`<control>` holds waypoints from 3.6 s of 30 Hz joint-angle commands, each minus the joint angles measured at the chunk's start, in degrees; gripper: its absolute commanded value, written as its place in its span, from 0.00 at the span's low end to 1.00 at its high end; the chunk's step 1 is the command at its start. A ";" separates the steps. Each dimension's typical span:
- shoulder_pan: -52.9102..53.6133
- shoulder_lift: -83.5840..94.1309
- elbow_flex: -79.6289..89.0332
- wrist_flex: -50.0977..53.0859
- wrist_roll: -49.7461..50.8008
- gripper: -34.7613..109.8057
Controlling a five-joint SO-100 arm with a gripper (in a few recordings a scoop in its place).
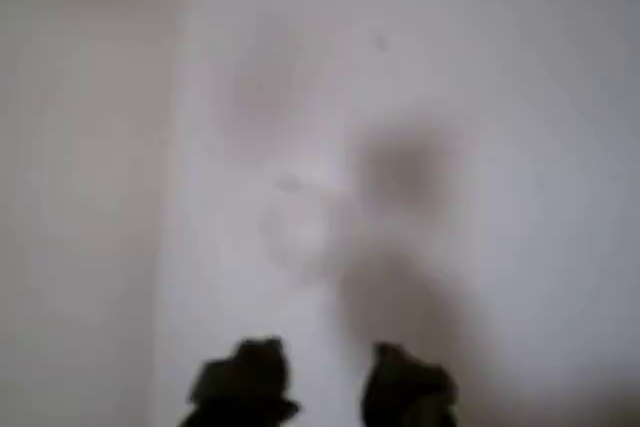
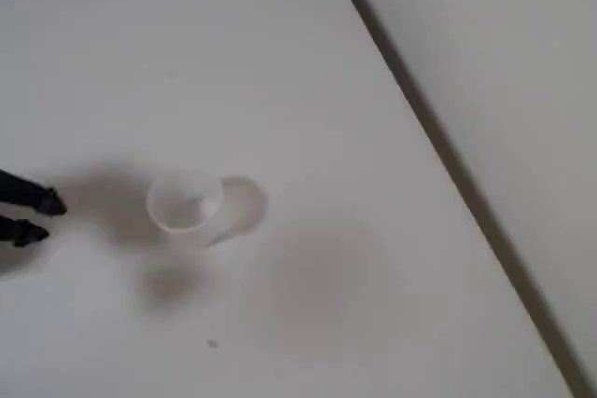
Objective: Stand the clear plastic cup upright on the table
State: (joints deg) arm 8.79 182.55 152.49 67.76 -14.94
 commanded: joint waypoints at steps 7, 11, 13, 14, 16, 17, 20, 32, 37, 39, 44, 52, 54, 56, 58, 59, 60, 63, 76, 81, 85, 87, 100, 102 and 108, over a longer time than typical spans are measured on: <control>-12.22 5.98 14.85 3.34 8.88 0.24; -12.57 5.98 18.46 2.81 10.72 0.24; -12.83 5.98 18.46 2.81 10.55 0.24; -13.01 5.98 18.46 2.81 10.28 0.24; -12.92 5.98 18.46 2.81 10.37 0.26; -12.92 5.98 18.46 2.81 10.37 0.26; -12.92 5.98 18.46 2.90 10.46 0.26; -12.92 5.98 18.46 2.90 10.46 0.26; -12.92 5.98 18.46 2.90 10.46 0.26; -12.92 5.98 18.46 2.90 10.46 0.26; -12.92 5.98 18.46 2.90 10.46 0.26; -12.92 5.98 18.46 2.90 10.46 0.26; -12.92 5.98 18.46 2.90 10.46 0.26; -12.92 5.98 18.46 2.90 10.46 0.26; -12.92 5.98 18.46 2.90 10.46 0.26; -12.92 5.98 18.46 2.90 10.46 0.26; -12.92 5.98 18.46 2.90 10.46 0.26; -12.92 5.98 18.46 2.90 10.46 0.26; -12.92 5.98 18.46 2.90 10.46 0.26; -12.92 5.98 18.46 2.90 10.46 0.26; -12.92 5.98 18.46 2.90 10.46 0.26; -12.92 5.98 18.46 2.90 10.46 0.26; -12.92 5.98 18.46 2.90 10.46 0.26; -12.92 5.98 18.46 2.90 10.46 0.26; -12.92 5.98 18.46 2.90 10.46 0.26</control>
State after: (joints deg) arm -3.78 188.44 170.95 71.37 -4.83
